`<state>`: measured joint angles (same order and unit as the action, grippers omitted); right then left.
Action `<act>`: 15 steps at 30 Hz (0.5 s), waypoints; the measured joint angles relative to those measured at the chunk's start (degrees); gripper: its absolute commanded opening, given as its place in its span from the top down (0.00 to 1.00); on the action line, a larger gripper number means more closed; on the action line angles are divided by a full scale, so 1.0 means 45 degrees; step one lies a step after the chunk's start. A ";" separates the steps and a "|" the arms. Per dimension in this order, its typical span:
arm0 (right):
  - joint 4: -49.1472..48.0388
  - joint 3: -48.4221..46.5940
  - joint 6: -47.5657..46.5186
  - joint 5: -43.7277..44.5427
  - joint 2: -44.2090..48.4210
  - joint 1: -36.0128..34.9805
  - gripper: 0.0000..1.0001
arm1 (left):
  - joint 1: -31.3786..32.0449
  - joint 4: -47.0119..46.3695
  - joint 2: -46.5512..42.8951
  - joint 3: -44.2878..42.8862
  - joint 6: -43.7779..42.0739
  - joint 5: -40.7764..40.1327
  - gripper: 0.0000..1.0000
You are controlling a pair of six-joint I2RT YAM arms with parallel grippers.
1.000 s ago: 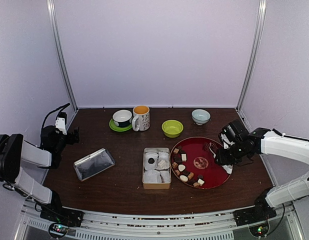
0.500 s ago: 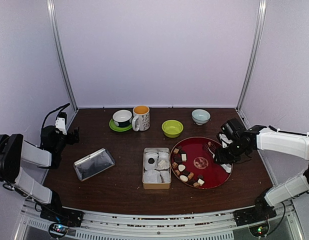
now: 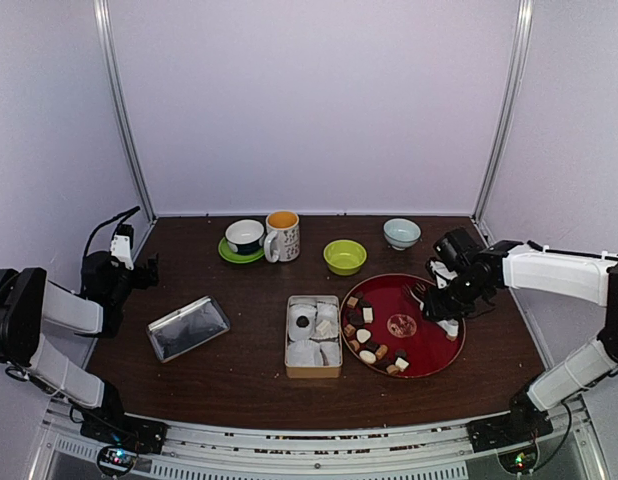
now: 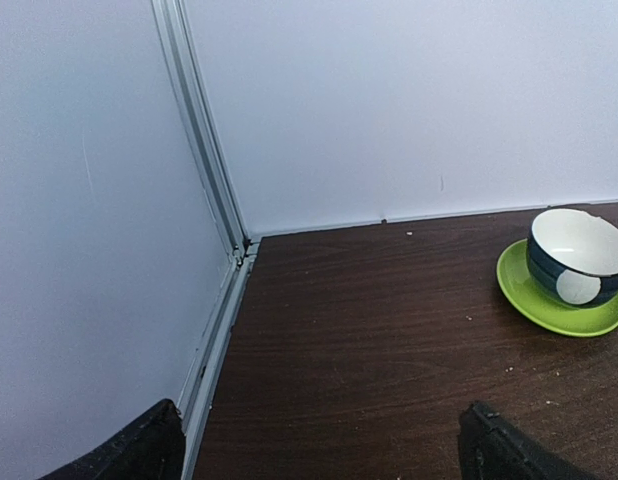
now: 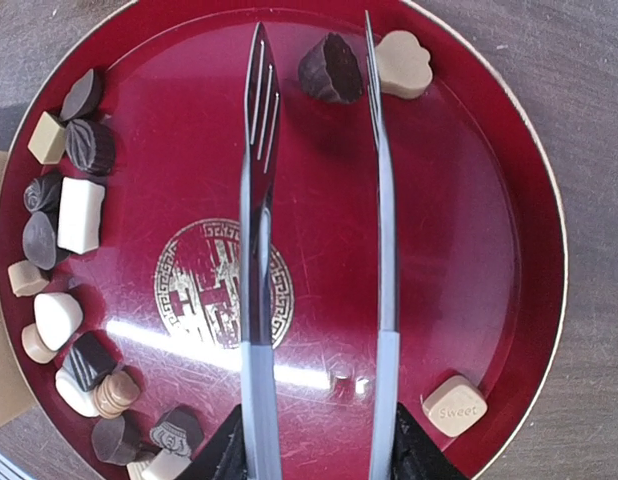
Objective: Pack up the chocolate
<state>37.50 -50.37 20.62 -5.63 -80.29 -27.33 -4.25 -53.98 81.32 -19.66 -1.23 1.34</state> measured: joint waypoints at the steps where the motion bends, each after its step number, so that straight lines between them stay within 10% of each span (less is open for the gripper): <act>1: 0.0000 -0.0097 -0.0049 0.0049 -0.0102 0.0000 0.58 | 0.0000 0.0000 0.0000 0.0000 0.0000 0.0000 0.02; 15: -0.0029 -0.0656 -0.0369 0.0267 -0.1496 0.0000 0.67 | 0.0000 0.0000 0.0000 0.0000 0.0000 -0.0005 0.02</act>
<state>37.36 -53.32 18.96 -4.43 -87.02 -27.33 -4.25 -53.98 81.32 -19.66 -1.23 1.32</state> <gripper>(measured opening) 0.372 0.978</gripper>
